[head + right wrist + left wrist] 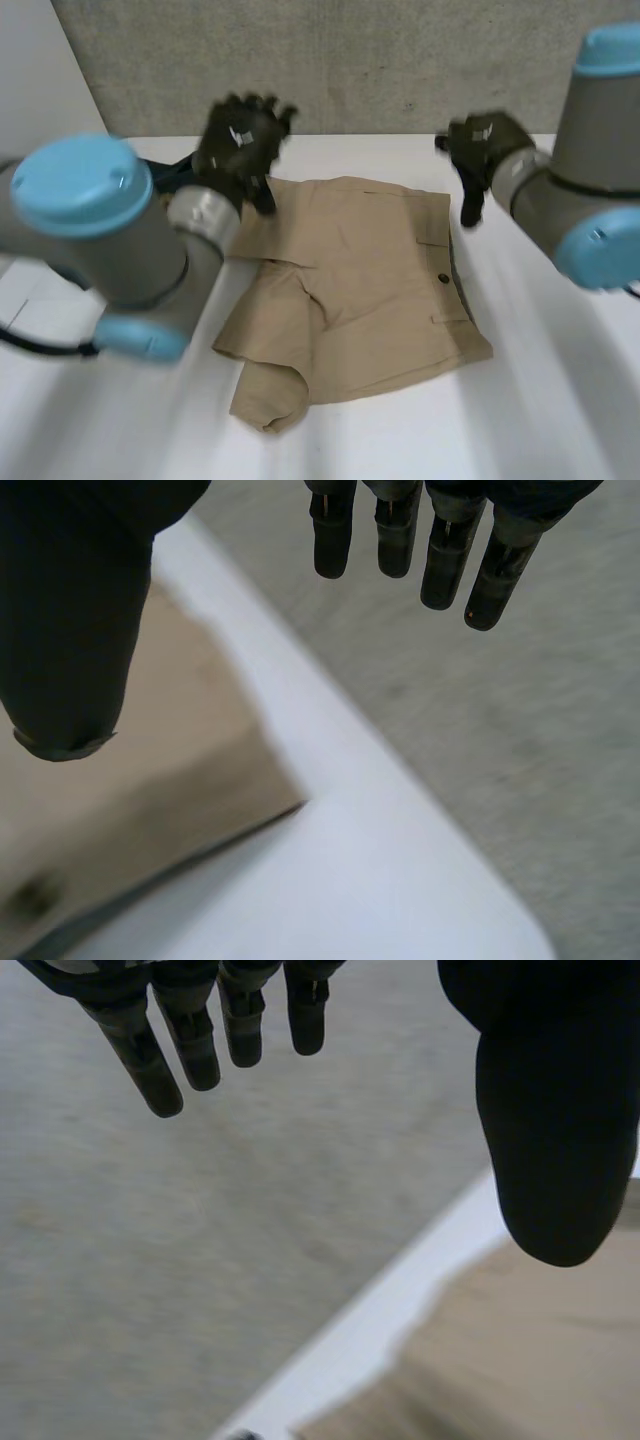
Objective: Fold the laundry.
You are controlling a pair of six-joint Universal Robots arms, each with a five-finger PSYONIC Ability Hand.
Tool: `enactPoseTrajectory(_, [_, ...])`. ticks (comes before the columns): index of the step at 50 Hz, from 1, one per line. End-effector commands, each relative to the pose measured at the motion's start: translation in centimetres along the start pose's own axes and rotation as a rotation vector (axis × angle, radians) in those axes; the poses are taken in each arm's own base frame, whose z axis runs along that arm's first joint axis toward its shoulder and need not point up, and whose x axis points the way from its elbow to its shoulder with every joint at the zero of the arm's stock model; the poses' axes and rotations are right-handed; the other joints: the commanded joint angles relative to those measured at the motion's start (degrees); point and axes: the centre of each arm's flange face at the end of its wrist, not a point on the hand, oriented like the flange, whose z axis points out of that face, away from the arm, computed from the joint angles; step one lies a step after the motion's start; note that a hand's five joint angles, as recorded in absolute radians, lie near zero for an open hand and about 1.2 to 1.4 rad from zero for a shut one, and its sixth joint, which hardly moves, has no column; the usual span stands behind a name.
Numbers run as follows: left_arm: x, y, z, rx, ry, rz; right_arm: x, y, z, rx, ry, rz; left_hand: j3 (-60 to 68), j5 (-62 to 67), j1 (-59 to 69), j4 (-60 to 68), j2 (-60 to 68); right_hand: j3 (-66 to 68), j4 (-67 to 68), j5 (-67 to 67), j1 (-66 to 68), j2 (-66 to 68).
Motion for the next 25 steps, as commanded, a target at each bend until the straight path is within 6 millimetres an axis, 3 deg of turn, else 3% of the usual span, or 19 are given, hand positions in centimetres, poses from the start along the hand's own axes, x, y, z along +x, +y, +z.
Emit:
enactPoseTrajectory(1, [4.9,2.1,-8.4,-0.139,0.270,0.004,-3.9,5.5,-4.8,-0.118,-0.217,-0.063,4.37,3.87,5.76,4.90,4.80,-2.43,-3.63,-4.09,-1.59,-2.79])
enactPoseTrajectory(5, [5.9,4.3,-10.6,-0.228,0.339,0.007,-4.8,8.0,-6.2,-0.121,-0.253,-0.043,13.28,12.78,14.67,13.81,13.71,-2.43,-3.63,-4.09,-1.59,-2.79])
enactPoseTrajectory(11, [6.4,5.4,-11.5,-0.291,0.366,0.001,-6.8,11.0,-7.0,-0.090,-0.267,-0.044,20.70,20.20,22.09,21.23,21.13,2.53,1.32,0.87,3.37,2.17])
enactPoseTrajectory(19, [9.8,5.9,-14.0,-0.330,0.478,-0.012,-7.7,12.7,-6.4,-0.040,-0.242,-0.055,23.06,22.56,24.45,23.59,23.49,10.93,9.73,9.27,11.77,10.57])
enactPoseTrajectory(25, [10.7,8.2,-13.4,-0.403,0.436,-0.058,-8.2,13.6,-5.8,-0.055,-0.249,-0.056,23.06,22.56,24.45,23.59,23.49,20.51,19.30,18.85,21.35,20.15])
